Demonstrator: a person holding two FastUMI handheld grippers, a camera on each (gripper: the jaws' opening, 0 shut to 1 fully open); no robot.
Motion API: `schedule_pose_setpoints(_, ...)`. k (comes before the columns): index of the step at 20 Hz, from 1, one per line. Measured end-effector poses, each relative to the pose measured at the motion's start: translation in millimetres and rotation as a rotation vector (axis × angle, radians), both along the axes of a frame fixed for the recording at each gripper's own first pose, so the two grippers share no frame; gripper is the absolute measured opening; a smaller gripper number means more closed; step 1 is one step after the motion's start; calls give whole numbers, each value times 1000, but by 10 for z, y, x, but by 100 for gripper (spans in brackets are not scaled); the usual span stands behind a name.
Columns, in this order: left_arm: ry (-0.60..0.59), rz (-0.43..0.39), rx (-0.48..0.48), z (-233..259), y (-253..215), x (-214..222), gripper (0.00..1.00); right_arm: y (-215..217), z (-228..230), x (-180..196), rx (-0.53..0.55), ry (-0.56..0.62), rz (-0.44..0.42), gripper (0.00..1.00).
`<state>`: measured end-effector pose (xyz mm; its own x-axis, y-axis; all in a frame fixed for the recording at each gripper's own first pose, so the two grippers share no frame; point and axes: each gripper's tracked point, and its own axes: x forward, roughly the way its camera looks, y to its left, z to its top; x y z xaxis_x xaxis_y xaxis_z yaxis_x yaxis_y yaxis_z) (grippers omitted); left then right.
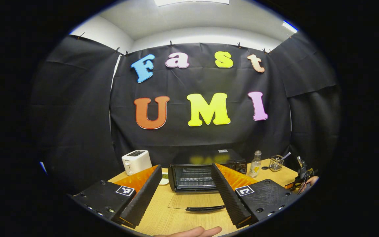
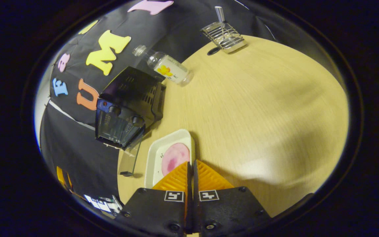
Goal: Open the electric oven with the left hand, put the food in, and close the electric oven.
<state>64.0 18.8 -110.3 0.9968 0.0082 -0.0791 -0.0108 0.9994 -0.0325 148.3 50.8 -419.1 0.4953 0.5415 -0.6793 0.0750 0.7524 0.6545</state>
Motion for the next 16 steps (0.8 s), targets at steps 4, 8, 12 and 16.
schedule_pose_setpoints(4, 5, -18, 16, -27, -30, -40, 95, -12, 384, -4, 6, -65, 1, 0)
schedule_pose_setpoints(8, 6, -22, 29, -52, 20, -104, 95, 117, 817, -10, -19, -149, 21, 0)
schedule_pose_setpoints(12, 13, -41, 40, -94, 73, -210, 95, 450, 1141, -102, -5, -195, 64, 4)
schedule_pose_setpoints(16, -6, -43, 39, -94, 225, -341, 94, 881, 1288, -193, 29, -192, 104, 7)
